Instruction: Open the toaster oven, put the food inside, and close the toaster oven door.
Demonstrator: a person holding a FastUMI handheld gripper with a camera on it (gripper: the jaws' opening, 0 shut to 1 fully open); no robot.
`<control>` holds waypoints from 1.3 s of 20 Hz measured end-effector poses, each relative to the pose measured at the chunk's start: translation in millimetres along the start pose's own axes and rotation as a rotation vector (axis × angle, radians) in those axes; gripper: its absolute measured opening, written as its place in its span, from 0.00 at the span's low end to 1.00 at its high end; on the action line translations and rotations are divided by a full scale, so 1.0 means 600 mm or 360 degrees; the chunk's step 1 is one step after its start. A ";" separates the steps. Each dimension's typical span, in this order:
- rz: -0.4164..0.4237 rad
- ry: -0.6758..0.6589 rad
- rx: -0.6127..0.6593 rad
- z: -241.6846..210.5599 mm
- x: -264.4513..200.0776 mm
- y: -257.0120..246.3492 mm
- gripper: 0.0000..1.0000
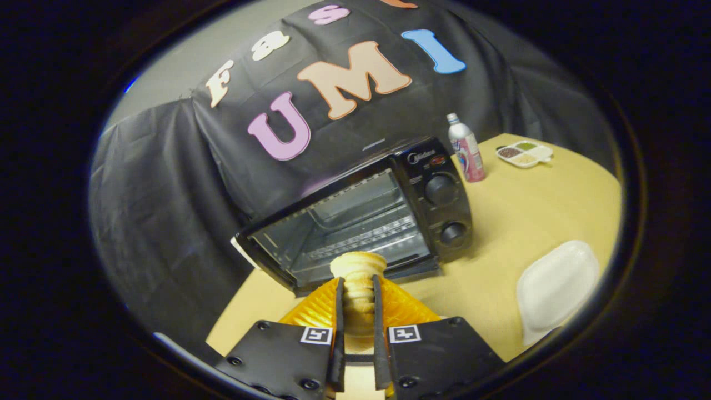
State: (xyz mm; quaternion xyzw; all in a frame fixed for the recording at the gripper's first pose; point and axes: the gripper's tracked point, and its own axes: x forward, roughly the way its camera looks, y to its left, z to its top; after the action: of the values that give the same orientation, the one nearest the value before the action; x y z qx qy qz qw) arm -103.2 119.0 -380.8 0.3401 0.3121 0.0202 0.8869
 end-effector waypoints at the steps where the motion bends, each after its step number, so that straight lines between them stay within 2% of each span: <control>1: 0.0001 -0.0019 0.0056 0.001 0.012 0.009 0.23; 5: 0.0013 -0.0099 0.0316 0.009 0.060 0.046 0.23; 8: -0.0018 -0.0160 0.0423 0.016 0.099 0.060 0.22; 12: -0.0127 -0.0282 0.0438 0.023 0.143 0.064 0.22; 16: -0.0238 -0.0396 0.0328 0.035 0.194 0.056 0.22; 20: -0.0301 -0.0428 0.0178 0.038 0.229 0.051 0.31; 26: -0.0371 -0.0462 0.0015 0.048 0.219 0.033 0.59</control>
State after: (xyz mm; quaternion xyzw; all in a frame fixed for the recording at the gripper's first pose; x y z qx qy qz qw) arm 22.5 149.8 -423.0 0.3051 0.2180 -0.1333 0.9174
